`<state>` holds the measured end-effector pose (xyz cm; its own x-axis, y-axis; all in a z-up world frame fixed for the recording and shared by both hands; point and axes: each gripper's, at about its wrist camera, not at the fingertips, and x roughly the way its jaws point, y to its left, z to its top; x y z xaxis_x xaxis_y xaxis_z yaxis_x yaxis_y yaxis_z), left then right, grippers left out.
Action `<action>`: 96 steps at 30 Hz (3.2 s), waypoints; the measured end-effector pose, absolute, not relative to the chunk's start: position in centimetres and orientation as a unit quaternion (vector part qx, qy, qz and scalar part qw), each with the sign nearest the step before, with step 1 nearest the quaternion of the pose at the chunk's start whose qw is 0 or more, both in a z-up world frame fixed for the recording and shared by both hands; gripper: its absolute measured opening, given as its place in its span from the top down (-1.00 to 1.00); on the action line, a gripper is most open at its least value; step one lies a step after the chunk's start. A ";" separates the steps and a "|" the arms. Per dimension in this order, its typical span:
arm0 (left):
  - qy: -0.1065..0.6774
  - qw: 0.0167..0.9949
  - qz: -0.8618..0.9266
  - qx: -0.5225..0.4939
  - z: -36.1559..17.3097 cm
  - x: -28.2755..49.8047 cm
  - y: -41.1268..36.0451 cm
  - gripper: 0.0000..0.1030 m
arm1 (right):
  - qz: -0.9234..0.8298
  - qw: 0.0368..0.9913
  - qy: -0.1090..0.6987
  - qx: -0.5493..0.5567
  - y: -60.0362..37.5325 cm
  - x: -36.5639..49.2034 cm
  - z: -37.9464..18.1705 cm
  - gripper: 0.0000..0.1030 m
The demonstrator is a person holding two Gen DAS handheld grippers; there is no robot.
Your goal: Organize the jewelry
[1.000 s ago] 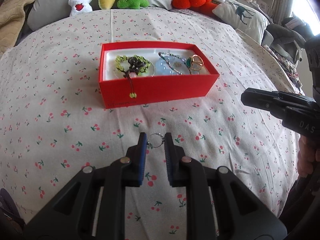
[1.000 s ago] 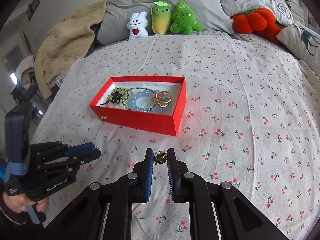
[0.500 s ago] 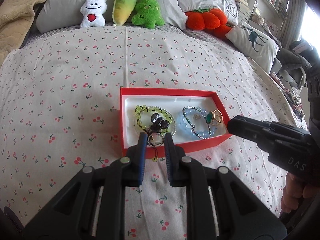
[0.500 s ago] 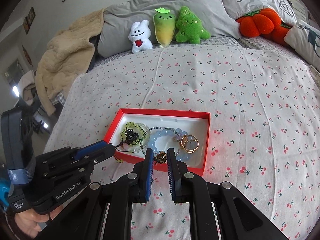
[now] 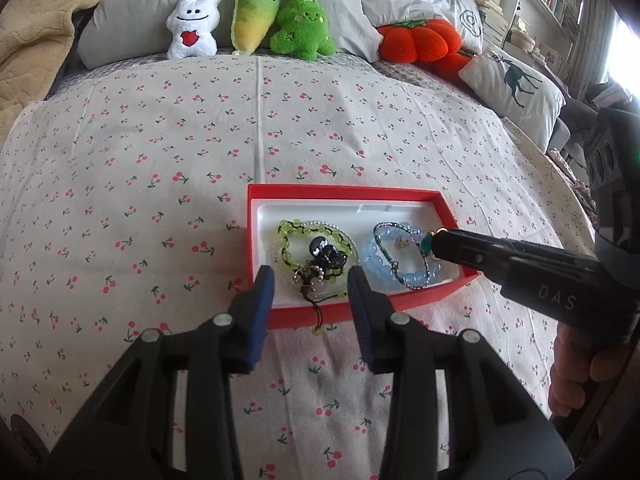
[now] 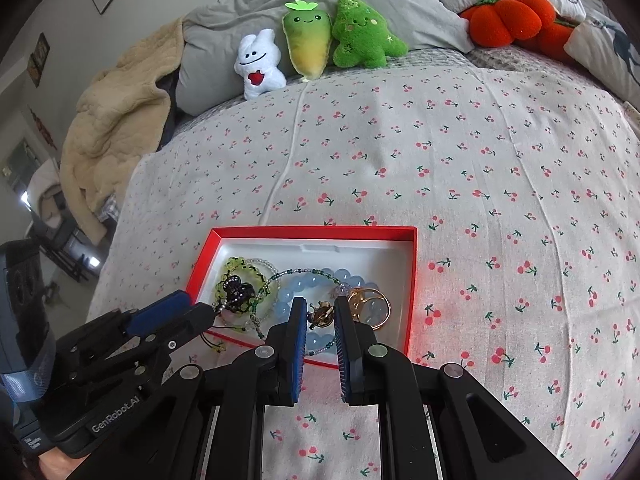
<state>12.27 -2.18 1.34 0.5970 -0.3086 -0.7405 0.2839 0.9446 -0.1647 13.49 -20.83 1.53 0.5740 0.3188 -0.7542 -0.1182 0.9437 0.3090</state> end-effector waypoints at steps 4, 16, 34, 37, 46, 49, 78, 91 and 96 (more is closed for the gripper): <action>0.421 0.895 -0.146 -0.005 1.6 11.3 -1.4 -0.23 | 0.123 0.881 0.444 0.105 -20.5 13.5 1.7 0.73; 0.477 0.871 -0.115 0.009 -0.6 9.7 0.6 -0.54 | 0.120 0.881 0.450 0.086 -19.1 14.0 1.6 0.72; 0.504 0.858 -0.091 0.033 -1.7 7.9 0.4 -0.99 | 0.103 0.890 0.441 0.062 -19.2 11.3 3.6 -0.43; 0.497 0.862 -0.089 0.042 -1.3 7.0 0.1 -0.99 | 0.086 0.890 0.445 0.056 -19.7 9.9 3.8 -0.61; 0.498 0.862 -0.078 0.048 -0.8 4.0 0.0 -0.99 | 0.035 0.866 0.499 0.013 -20.3 5.0 2.0 -0.75; 0.499 0.862 -0.073 0.044 -0.8 3.3 0.1 -0.99 | 0.031 0.858 0.512 0.009 -20.3 3.5 1.1 -0.75; 0.498 0.865 -0.027 0.049 -0.7 2.1 -0.5 -0.99 | 0.012 0.857 0.515 0.006 -19.5 1.6 0.7 -0.75; 0.488 0.871 -0.019 0.058 -0.3 2.0 -1.6 -0.99 | 0.009 0.859 0.512 0.012 -20.1 1.4 1.0 -0.75; 0.484 0.873 -0.017 0.059 -0.1 1.9 -1.7 -0.99 | 0.004 0.858 0.513 0.012 -20.2 1.4 0.9 -0.75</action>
